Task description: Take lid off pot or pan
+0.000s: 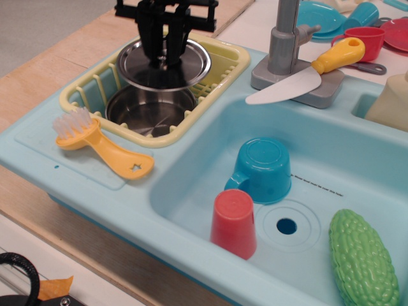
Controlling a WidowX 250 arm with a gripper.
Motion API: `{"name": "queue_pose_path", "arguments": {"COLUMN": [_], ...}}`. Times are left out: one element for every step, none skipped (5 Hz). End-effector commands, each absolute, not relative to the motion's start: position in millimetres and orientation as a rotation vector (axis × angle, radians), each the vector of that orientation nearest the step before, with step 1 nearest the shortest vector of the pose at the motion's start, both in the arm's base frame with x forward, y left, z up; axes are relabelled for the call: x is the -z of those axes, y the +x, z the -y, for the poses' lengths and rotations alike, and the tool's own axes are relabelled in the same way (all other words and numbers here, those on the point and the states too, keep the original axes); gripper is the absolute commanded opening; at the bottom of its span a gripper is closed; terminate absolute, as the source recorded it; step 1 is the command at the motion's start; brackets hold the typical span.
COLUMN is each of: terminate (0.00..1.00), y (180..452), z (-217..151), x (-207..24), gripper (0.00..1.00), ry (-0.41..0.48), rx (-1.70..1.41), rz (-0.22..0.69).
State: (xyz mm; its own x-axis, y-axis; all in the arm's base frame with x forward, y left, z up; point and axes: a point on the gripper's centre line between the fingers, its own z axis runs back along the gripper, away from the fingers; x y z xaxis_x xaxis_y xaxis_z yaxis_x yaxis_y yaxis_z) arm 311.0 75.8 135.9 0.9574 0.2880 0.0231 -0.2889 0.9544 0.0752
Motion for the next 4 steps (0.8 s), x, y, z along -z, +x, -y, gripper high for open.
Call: {"name": "queue_pose_path", "arguments": {"terminate": [0.0, 0.0, 0.0, 0.0], "y": [341.5, 350.0, 359.7, 368.7], "z": [-71.1, -73.7, -74.7, -75.0], "x": [-155.2, -149.9, -145.1, -143.5], "gripper": [0.0, 0.0, 0.0, 0.0], "ry": [0.072, 0.056, 0.041, 0.034], "rx": [-0.216, -0.176, -0.142, -0.101], "rz": [0.089, 0.079, 0.087, 0.094]}}
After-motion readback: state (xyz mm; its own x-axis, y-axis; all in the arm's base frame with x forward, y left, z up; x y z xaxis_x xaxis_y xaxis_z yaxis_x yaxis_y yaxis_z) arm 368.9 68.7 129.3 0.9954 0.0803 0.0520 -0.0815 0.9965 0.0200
